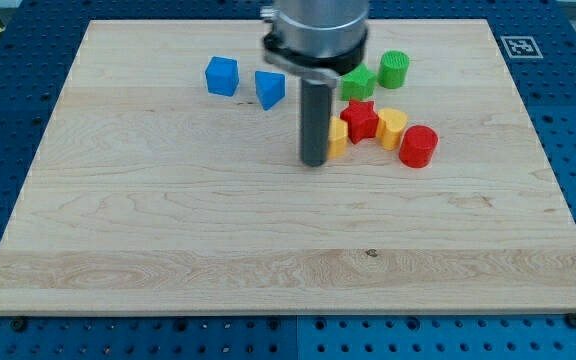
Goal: Move the red circle along with the yellow heart and red star up and left a bit
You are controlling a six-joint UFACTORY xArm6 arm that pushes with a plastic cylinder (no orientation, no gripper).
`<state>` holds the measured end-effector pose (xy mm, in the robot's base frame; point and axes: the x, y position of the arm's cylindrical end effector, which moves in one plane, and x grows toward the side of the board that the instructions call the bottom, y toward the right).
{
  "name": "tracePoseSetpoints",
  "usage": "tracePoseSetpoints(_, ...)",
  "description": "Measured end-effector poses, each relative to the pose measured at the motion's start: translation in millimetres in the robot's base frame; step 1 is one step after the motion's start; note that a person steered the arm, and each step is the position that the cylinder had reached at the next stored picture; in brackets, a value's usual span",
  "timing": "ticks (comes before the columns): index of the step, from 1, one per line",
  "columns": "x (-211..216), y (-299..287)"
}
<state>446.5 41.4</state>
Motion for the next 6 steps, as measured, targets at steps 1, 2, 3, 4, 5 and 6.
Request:
tracePoseSetpoints(1,-5.8,22.8)
tracePoseSetpoints(2,10.5,23.0)
tracePoseSetpoints(3,48.8,34.0)
tracePoseSetpoints(4,49.7,93.8)
tracePoseSetpoints(5,48.6,175.5)
tracePoseSetpoints(6,48.6,238.7)
